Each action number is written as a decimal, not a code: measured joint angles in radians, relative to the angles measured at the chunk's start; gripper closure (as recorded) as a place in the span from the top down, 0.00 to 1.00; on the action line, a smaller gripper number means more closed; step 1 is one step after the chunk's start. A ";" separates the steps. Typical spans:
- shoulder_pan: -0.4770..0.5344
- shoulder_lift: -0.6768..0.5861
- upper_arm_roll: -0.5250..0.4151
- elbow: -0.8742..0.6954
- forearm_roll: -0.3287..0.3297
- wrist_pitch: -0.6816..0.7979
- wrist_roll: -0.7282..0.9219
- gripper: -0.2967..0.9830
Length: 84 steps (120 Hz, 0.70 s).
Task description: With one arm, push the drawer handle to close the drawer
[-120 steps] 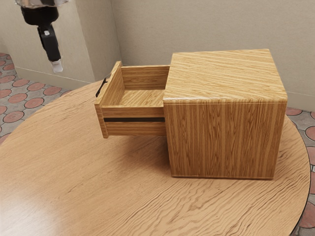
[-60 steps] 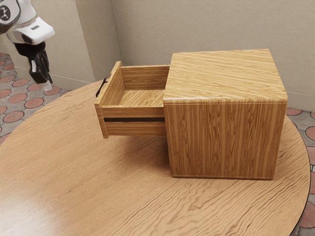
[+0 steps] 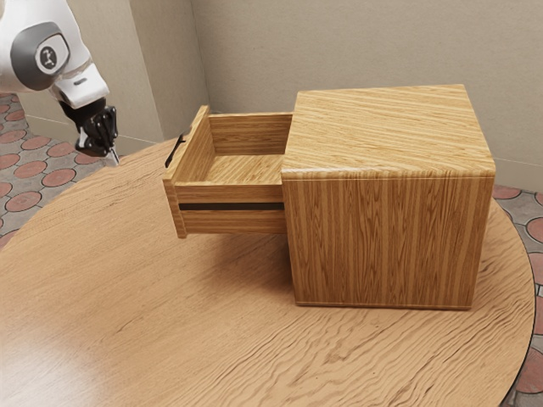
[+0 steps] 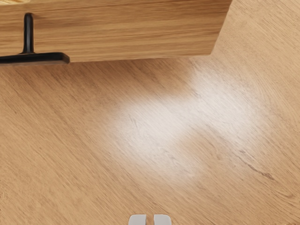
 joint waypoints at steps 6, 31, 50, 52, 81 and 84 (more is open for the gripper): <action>0.001 0.015 -0.002 0.001 0.000 0.013 0.024 0.16; -0.007 0.088 -0.004 0.055 0.004 0.043 0.095 0.16; -0.012 0.138 -0.004 0.109 0.009 0.049 0.128 0.16; -0.013 0.145 -0.004 0.116 0.009 0.049 0.131 0.16; -0.014 0.171 -0.008 0.138 0.033 0.049 0.132 0.15; -0.017 0.171 -0.008 0.139 0.035 0.049 0.129 0.15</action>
